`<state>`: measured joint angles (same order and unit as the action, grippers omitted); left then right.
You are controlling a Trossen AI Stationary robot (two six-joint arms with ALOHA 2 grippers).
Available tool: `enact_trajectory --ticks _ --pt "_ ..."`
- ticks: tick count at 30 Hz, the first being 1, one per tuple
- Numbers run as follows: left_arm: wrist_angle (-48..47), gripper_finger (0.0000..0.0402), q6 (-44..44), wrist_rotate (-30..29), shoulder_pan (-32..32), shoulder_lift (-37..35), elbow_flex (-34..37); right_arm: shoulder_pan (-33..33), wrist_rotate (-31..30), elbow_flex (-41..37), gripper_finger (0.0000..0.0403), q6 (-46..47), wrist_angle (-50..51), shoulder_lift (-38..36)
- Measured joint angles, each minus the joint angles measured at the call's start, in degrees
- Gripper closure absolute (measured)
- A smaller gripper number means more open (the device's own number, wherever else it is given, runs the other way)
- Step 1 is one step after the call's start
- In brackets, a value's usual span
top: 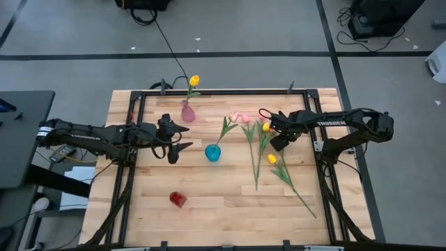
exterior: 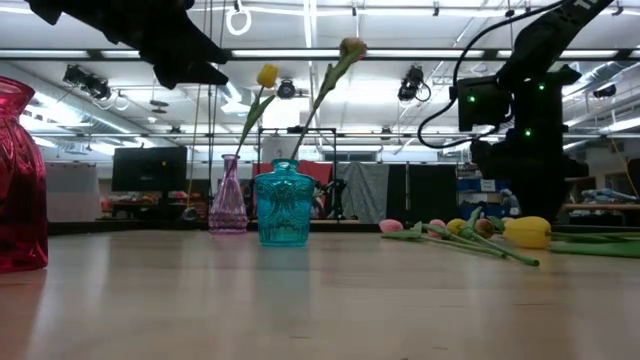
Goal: Sort flowers into vase by color
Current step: Put the pink flower into the blue flower vase
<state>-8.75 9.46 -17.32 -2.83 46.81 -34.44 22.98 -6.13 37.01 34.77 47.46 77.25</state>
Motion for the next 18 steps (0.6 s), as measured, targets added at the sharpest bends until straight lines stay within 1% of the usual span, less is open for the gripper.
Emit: enact_trajectory --ticks 3,7,12,18 --pt "-0.3 0.0106 0.0 0.0 0.0 0.0 0.0 -0.8 0.1 0.1 0.0245 -0.2 0.3 0.0" --pt "-0.2 0.0106 0.0 0.0 0.0 0.0 0.0 -1.5 -1.2 1.3 0.0245 -0.3 0.7 -1.2" --pt "-0.4 0.0106 0.1 0.0 0.0 0.0 0.0 -2.9 0.3 2.2 0.0245 0.7 1.3 -3.2" --pt "-0.5 0.0106 0.4 0.0 0.0 0.0 0.0 -5.6 1.4 1.1 0.0245 3.5 0.9 -1.3"
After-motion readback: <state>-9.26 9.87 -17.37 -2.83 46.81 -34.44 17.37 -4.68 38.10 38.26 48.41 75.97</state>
